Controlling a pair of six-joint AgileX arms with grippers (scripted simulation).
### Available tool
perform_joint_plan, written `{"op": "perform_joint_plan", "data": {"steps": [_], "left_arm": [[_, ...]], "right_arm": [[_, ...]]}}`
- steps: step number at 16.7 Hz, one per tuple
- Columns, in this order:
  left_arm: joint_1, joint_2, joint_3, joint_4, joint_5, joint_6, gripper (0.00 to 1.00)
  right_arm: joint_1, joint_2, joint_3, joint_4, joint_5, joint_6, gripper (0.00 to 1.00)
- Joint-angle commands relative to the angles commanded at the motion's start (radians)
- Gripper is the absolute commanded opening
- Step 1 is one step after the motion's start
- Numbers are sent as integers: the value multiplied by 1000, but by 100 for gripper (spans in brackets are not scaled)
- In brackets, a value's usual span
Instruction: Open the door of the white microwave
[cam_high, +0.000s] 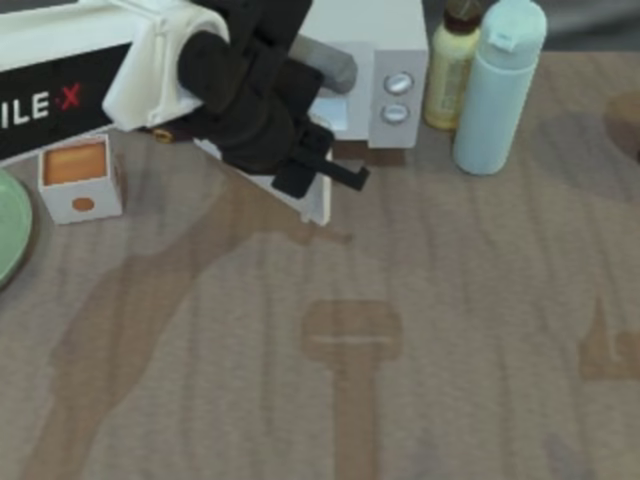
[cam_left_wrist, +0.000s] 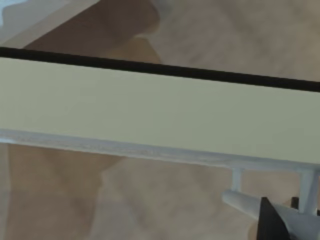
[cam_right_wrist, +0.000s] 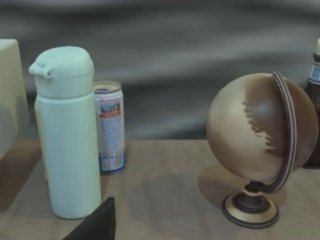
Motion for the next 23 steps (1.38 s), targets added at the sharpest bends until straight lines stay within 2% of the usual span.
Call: {"op": "perform_joint_plan", "data": {"steps": [5, 23], "left_arm": [[32, -37, -43, 7, 38, 83, 0], [32, -37, -44, 7, 38, 84, 0]], "right_arm": [[0, 0, 0, 0, 0, 0, 100], [0, 0, 0, 0, 0, 0, 100]]}}
